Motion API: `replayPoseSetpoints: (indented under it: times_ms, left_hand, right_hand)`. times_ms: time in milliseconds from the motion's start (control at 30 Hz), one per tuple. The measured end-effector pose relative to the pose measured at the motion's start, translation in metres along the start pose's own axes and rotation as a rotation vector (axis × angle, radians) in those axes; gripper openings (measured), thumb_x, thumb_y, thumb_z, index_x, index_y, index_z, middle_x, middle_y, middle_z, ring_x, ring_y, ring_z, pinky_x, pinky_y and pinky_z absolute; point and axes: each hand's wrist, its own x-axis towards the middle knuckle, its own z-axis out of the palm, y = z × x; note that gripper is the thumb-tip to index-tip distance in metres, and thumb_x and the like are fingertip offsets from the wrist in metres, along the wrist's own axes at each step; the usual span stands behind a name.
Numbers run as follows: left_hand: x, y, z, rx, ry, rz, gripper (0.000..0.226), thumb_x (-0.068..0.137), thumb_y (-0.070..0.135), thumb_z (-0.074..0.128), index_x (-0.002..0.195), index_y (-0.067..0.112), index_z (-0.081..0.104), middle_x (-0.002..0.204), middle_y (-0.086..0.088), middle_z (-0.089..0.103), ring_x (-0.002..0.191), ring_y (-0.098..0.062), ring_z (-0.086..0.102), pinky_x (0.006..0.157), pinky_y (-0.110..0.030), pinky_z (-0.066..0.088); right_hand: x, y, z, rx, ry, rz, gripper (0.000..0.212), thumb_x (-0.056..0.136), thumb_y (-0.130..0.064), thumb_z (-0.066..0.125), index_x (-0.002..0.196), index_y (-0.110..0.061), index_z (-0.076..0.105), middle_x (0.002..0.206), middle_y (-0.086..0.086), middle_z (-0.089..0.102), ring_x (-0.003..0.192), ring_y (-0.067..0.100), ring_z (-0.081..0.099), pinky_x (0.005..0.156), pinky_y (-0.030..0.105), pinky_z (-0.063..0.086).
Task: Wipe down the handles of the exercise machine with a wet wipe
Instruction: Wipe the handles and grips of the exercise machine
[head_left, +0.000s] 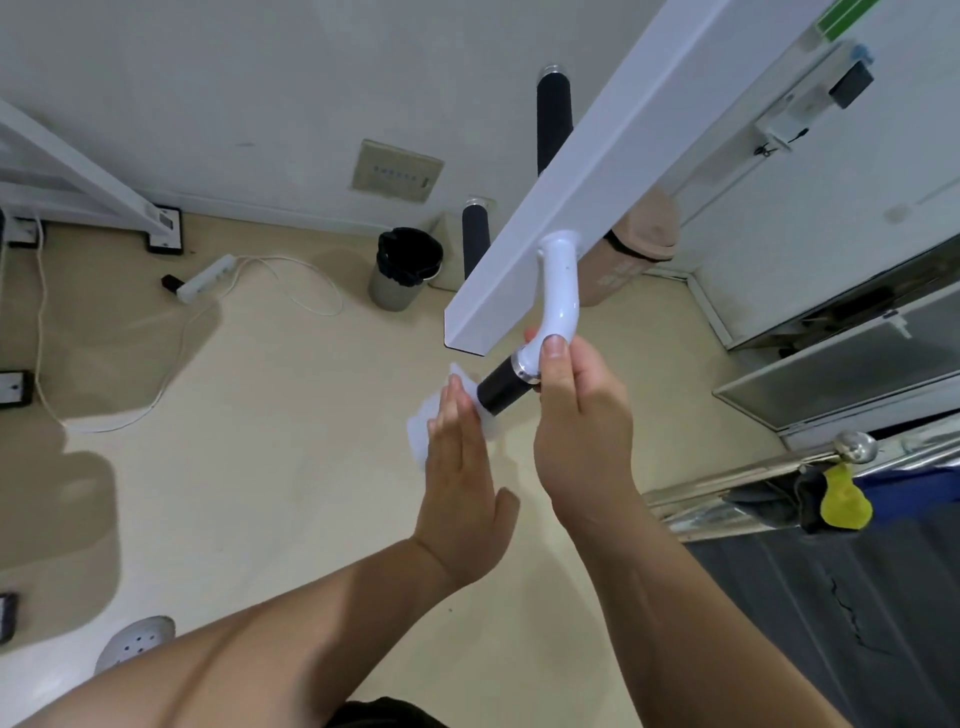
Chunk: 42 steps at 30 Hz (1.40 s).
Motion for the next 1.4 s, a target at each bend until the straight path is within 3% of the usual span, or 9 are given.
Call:
replayPoseSetpoints:
  times_ms: [167, 367, 533, 767, 967, 1067, 1167, 1267, 1400]
  left_hand:
    - [0.026, 0.026, 0.006, 0.011, 0.054, 0.129, 0.092, 0.091, 0.018, 0.059, 0.155, -0.007, -0.002, 0.166, -0.026, 0.0, 0.155, -0.039, 0.005, 0.122, -0.062, 0.014]
    - [0.001, -0.005, 0.006, 0.062, 0.019, 0.077, 0.125, 0.072, 0.003, 0.067, 0.156, 0.015, -0.025, 0.167, -0.004, -0.019, 0.156, -0.036, -0.003, 0.124, -0.059, 0.007]
    - [0.024, 0.03, 0.017, 0.154, 0.101, 0.072, 0.081, 0.091, 0.016, 0.06, 0.153, -0.014, 0.016, 0.164, -0.029, 0.008, 0.155, -0.04, 0.009, 0.125, -0.054, 0.011]
    - [0.003, -0.024, 0.001, 0.065, -0.021, 0.055, 0.13, 0.07, 0.004, 0.072, 0.156, 0.022, -0.025, 0.168, 0.003, -0.016, 0.157, -0.031, 0.002, 0.126, -0.052, 0.009]
    - [0.028, 0.029, 0.008, 0.084, 0.044, 0.106, 0.099, 0.086, 0.015, 0.069, 0.156, -0.006, 0.003, 0.166, -0.023, 0.006, 0.154, -0.04, 0.014, 0.119, -0.06, 0.023]
    - [0.02, 0.008, 0.002, 0.064, 0.007, 0.041, 0.122, 0.078, 0.003, 0.072, 0.157, 0.019, -0.02, 0.164, -0.029, 0.008, 0.153, -0.044, 0.013, 0.117, -0.062, 0.025]
    - [0.005, 0.01, -0.003, 0.105, -0.037, -0.017, 0.134, 0.08, 0.002, 0.07, 0.145, 0.035, -0.042, 0.165, -0.018, -0.014, 0.156, -0.031, -0.009, 0.121, -0.063, 0.016]
    - [0.015, 0.038, -0.001, 0.01, 0.042, -0.036, 0.122, 0.09, 0.014, 0.067, 0.145, 0.042, -0.038, 0.167, -0.021, -0.009, 0.156, -0.032, -0.007, 0.123, -0.062, 0.012]
    - [0.025, 0.033, -0.016, 0.038, 0.062, 0.069, 0.121, 0.084, -0.006, 0.061, 0.151, 0.035, -0.032, 0.167, -0.02, -0.008, 0.156, -0.037, -0.002, 0.121, -0.065, 0.014]
  right_hand:
    - [0.002, 0.005, -0.001, -0.01, 0.005, -0.044, 0.032, 0.101, -0.04, 0.038, 0.088, -0.026, 0.063, 0.088, 0.001, 0.065, 0.083, 0.014, 0.058, 0.071, 0.016, 0.042]
    - [0.003, 0.007, -0.001, 0.019, -0.006, -0.023, 0.029, 0.101, -0.044, 0.037, 0.091, -0.037, 0.064, 0.099, 0.005, 0.069, 0.095, 0.018, 0.063, 0.078, 0.019, 0.047]
    - [0.004, 0.008, 0.0, 0.034, -0.005, -0.016, 0.036, 0.101, -0.045, 0.038, 0.094, -0.023, 0.066, 0.098, 0.007, 0.069, 0.094, 0.02, 0.064, 0.079, 0.025, 0.05]
    - [0.003, 0.008, 0.004, 0.062, 0.01, -0.008, 0.03, 0.102, -0.045, 0.036, 0.098, -0.037, 0.065, 0.099, 0.006, 0.067, 0.092, 0.016, 0.062, 0.079, 0.024, 0.047]
    - [0.005, 0.013, 0.0, 0.059, 0.004, -0.016, 0.038, 0.101, -0.046, 0.038, 0.095, -0.02, 0.066, 0.097, 0.007, 0.066, 0.09, 0.019, 0.062, 0.077, 0.027, 0.048]
    - [0.008, 0.012, -0.001, 0.066, -0.035, -0.02, 0.044, 0.098, -0.045, 0.041, 0.088, -0.008, 0.063, 0.091, 0.012, 0.063, 0.082, 0.02, 0.056, 0.07, 0.022, 0.042]
    - [0.009, 0.013, -0.001, 0.049, -0.052, -0.045, 0.047, 0.096, -0.044, 0.042, 0.087, -0.003, 0.063, 0.089, 0.014, 0.063, 0.078, 0.02, 0.055, 0.066, 0.021, 0.039]
    - [0.008, 0.012, -0.003, 0.154, -0.103, -0.044, 0.043, 0.099, -0.043, 0.047, 0.094, -0.004, 0.067, 0.097, 0.014, 0.066, 0.088, 0.025, 0.062, 0.079, 0.035, 0.052]
    - [0.006, 0.025, -0.01, 0.344, -0.304, -0.064, 0.022, 0.105, -0.028, 0.049, 0.105, -0.023, 0.07, 0.111, 0.003, 0.066, 0.101, 0.019, 0.067, 0.094, 0.045, 0.055]
